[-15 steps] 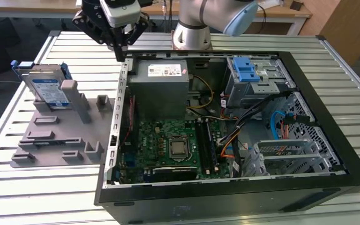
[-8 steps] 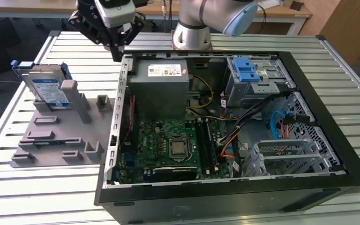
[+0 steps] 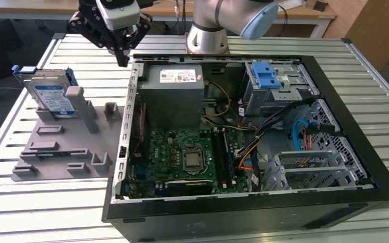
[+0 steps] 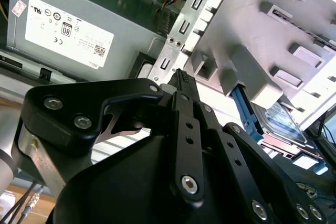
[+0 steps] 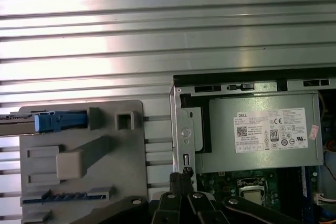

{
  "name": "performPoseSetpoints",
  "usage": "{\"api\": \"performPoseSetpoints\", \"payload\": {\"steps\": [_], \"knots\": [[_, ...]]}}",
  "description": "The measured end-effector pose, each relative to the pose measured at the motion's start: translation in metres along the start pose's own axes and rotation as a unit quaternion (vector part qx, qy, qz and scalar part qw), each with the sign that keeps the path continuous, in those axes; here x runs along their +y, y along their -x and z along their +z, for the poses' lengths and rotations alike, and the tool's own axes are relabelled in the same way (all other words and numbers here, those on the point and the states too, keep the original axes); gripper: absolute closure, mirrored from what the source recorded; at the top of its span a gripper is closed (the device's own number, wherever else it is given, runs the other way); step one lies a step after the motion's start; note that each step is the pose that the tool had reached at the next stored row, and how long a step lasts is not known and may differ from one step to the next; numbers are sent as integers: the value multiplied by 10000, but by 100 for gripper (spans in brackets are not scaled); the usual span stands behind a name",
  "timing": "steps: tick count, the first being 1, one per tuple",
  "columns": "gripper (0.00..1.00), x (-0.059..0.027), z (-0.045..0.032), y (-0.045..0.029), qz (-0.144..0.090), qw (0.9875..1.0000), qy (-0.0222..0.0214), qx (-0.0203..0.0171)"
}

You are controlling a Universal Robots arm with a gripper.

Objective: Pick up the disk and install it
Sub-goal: 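Reach for the disk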

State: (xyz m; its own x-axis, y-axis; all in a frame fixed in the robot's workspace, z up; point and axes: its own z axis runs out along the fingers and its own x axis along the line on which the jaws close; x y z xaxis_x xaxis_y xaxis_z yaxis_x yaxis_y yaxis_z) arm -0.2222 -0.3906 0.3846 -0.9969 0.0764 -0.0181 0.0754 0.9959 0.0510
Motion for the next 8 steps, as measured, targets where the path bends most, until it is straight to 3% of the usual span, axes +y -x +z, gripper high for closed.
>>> {"api": "performPoseSetpoints", "payload": {"steps": [5,8], "knots": [[89,8,5,-54,1,10000,3,3],[89,16,10,-76,11,10000,12,34]]}}
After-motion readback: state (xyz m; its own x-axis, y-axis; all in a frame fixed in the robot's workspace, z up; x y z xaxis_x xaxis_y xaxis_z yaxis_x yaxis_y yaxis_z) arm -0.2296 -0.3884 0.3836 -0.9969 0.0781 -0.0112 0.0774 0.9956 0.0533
